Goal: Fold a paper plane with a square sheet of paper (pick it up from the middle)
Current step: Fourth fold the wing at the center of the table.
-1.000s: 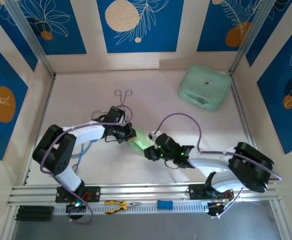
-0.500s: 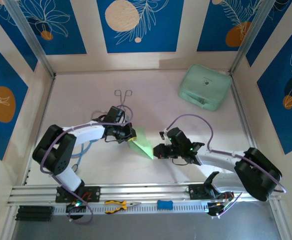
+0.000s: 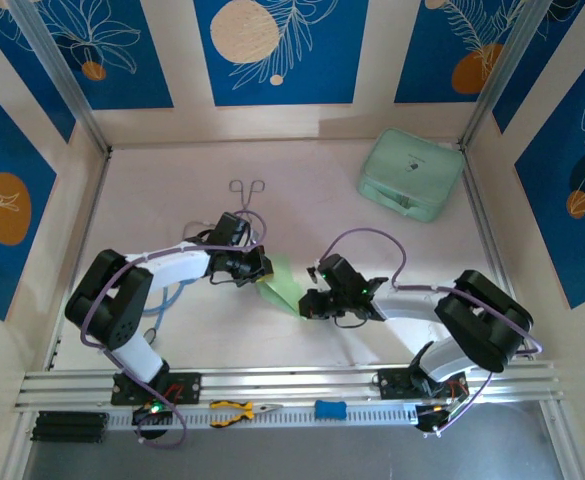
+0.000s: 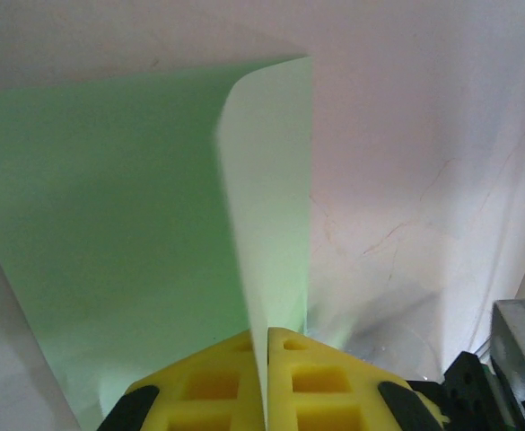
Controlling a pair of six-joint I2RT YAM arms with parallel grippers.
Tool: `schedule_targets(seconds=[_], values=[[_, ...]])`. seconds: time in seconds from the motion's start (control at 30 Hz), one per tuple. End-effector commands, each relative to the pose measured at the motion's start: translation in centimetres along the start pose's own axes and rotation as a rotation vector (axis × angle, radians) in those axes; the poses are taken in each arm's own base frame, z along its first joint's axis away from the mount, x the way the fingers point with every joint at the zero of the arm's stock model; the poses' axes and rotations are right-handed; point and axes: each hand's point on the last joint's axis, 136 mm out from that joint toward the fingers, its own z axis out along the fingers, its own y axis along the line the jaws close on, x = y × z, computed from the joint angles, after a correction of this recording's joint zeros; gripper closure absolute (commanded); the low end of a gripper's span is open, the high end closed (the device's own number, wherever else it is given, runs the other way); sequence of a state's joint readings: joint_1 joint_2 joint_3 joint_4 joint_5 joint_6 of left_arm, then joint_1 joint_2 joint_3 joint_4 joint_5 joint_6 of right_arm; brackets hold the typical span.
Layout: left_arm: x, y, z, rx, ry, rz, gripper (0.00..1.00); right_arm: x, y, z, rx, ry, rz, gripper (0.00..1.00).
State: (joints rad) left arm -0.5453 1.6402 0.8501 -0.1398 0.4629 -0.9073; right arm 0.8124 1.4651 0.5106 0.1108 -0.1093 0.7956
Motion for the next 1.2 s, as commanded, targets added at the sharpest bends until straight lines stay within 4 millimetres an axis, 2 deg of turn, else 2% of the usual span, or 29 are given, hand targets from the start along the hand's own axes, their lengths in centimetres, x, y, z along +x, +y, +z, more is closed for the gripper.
schedule_targets(seconds=[0.0,0.17,0.37,0.53,0.67,0.9,1.17], values=[[-0.4,-0.2,-0.1,0.002,0.0,0.002,0.94,0.9,-0.4,0.5,0.017,0.04,0.027,1.0],[-0.3,-0.2,-0.1,-0.002,0.002,0.002,0.94,1.6,-0.9,1.1,0.034,0.062,0.034,1.0],[-0.2,0.0,-0.1,-0.01,0.003,-0.003,0.94,1.4,-0.9,0.3,0.062,0.051,0.017,1.0],[-0.3,0.3,-0.1,-0.017,-0.002,-0.013,0.95,2.3,-0.6,0.1,0.049,0.086,0.0,1.0],[-0.3,0.5,-0.1,-0.023,-0.004,-0.019,0.95,3.4,-1.4,0.4,0.081,0.125,-0.001,1.0],[-0.3,0.8,-0.2,-0.032,-0.006,-0.024,0.96,4.3,-3.0,0.6,0.146,0.16,0.022,1.0],[-0.1,1.3,-0.1,-0.04,-0.008,-0.036,0.97,4.2,-1.3,-0.1,0.061,0.158,-0.029,1.0]])
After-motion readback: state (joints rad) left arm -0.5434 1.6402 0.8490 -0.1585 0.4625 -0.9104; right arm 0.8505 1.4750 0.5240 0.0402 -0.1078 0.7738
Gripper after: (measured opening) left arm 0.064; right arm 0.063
